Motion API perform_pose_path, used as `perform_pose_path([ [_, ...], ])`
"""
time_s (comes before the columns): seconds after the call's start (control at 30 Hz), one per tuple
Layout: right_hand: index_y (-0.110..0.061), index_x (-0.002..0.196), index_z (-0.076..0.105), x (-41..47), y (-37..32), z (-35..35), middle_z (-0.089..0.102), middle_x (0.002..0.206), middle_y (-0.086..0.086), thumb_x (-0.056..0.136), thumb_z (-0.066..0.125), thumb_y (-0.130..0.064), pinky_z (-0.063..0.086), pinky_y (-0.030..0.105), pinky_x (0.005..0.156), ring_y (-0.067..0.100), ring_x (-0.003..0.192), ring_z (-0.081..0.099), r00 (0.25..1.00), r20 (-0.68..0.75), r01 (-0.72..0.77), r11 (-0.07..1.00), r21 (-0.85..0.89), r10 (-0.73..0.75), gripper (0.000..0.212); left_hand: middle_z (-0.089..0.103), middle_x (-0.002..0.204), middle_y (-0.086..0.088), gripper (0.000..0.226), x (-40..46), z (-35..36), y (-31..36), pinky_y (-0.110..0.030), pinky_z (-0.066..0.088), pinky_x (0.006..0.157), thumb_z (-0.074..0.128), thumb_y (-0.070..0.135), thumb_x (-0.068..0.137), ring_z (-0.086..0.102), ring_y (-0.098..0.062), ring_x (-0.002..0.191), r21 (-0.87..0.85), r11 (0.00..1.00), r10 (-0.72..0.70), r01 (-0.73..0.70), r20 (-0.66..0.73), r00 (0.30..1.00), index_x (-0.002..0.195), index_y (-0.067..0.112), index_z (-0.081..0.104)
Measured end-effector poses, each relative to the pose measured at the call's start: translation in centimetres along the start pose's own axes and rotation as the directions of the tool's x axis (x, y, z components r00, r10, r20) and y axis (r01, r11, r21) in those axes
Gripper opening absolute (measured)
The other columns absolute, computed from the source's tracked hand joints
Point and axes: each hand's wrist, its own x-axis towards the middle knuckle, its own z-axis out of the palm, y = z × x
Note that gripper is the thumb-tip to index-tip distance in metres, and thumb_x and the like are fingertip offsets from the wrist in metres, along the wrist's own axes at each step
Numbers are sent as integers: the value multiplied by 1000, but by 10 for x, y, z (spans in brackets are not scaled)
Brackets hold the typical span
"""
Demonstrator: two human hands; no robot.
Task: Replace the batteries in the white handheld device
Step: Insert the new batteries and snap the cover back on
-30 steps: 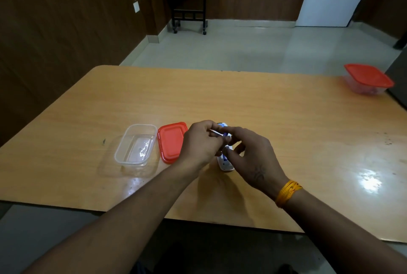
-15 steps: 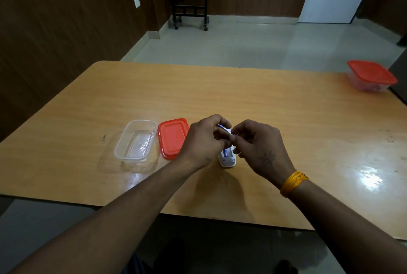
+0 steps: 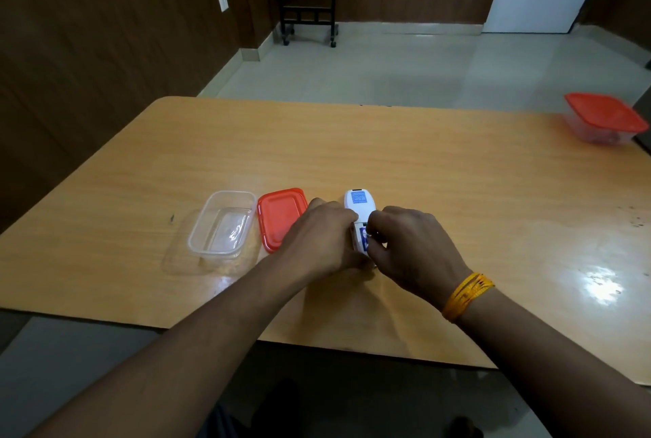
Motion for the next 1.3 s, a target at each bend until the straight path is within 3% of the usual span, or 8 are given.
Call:
perform_pose_path([
  [0.27, -17, 88, 82, 4, 4, 2, 78, 83, 6, 83, 82, -17, 55, 35, 75, 25, 82, 69, 946, 120, -324, 908, 265, 302, 5, 70, 112, -8, 66, 3, 3, -3, -45, 53, 89, 83, 63, 75, 59, -31, 108, 2, 1000, 11, -11, -35, 999, 114, 12, 72],
  [0.57, -18, 71, 79, 3, 5, 6, 72, 68, -4, 80, 87, -11, 60, 39, 69, 16, 66, 67, 858, 220, -513, 749, 420, 464, 14, 72, 115, -11, 65, 5, 5, -4, -43, 53, 89, 79, 60, 81, 61, -32, 107, 45, 999, 32, -30, -43, 999, 121, 9, 73],
  [0.7, -19, 72, 77, 11, 5, 9, 71, 73, -5, 84, 84, -13, 46, 23, 62, 14, 74, 65, 851, 199, -524, 758, 389, 486, 15, 72, 109, -9, 66, 5, 6, -2, -41, 50, 85, 78, 65, 80, 62, -31, 102, 68, 997, 40, -37, -50, 998, 115, 9, 73],
  [0.87, -18, 72, 76, 20, 8, 11, 72, 73, -5, 83, 85, -15, 50, 28, 68, 17, 76, 67, 842, 216, -539, 755, 373, 494, 14, 70, 103, -8, 58, 6, 5, -3, -40, 50, 81, 79, 62, 80, 61, -30, 99, 56, 998, 32, -30, -38, 999, 108, 11, 72],
  [1.03, -18, 81, 80, 8, 8, 11, 72, 79, -4, 87, 81, -20, 49, 30, 69, 16, 78, 65, 894, 137, -446, 817, 365, 427, 7, 68, 103, -7, 59, 8, 4, -3, -41, 52, 77, 81, 62, 76, 60, -28, 97, 64, 998, 24, -23, -29, 999, 104, 11, 72],
  [1.1, -18, 85, 79, 1, 11, 9, 73, 80, -5, 90, 78, -19, 52, 31, 70, 16, 76, 67, 909, 121, -414, 828, 377, 399, 6, 65, 99, -6, 57, 11, 3, -3, -37, 45, 67, 82, 64, 74, 59, -26, 90, 79, 997, 20, -18, -19, 1000, 96, 12, 69],
  [1.2, -18, 87, 78, -4, 20, 0, 73, 79, -7, 94, 75, -17, 59, 33, 67, 15, 70, 71, 906, 85, -411, 818, 403, 414, 7, 65, 98, -4, 61, 16, 2, -1, -37, 45, 65, 78, 71, 75, 61, -24, 90, 77, 997, -27, 27, 3, 1000, 98, 15, 71],
  [1.3, -17, 90, 78, -3, 32, -9, 73, 82, -5, 94, 74, -16, 57, 32, 71, 18, 76, 70, 898, 20, -417, 835, 360, 440, 6, 62, 85, -1, 60, 21, 6, 1, -34, 36, 56, 67, 79, 81, 63, -25, 84, 41, 991, -126, 128, -43, 991, 81, 19, 60],
])
